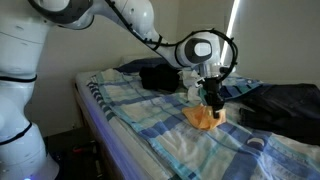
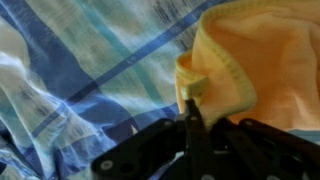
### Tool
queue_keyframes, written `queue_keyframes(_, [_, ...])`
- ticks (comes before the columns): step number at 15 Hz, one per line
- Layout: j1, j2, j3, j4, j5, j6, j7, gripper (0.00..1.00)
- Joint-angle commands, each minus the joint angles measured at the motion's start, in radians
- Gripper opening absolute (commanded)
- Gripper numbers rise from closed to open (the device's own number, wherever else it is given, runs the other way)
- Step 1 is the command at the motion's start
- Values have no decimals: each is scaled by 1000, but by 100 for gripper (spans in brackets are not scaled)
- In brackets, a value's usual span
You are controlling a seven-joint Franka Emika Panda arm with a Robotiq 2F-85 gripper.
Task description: Unfold the yellow towel
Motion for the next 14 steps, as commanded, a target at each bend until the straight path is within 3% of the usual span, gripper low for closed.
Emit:
queue_keyframes(1, [-45, 29, 9, 33, 76, -5, -15, 5])
queue_keyframes(7, [-141, 144, 19, 102, 272, -44, -55, 5])
queue_keyframes(14, [-204, 210, 1, 223, 354, -73, -34, 5])
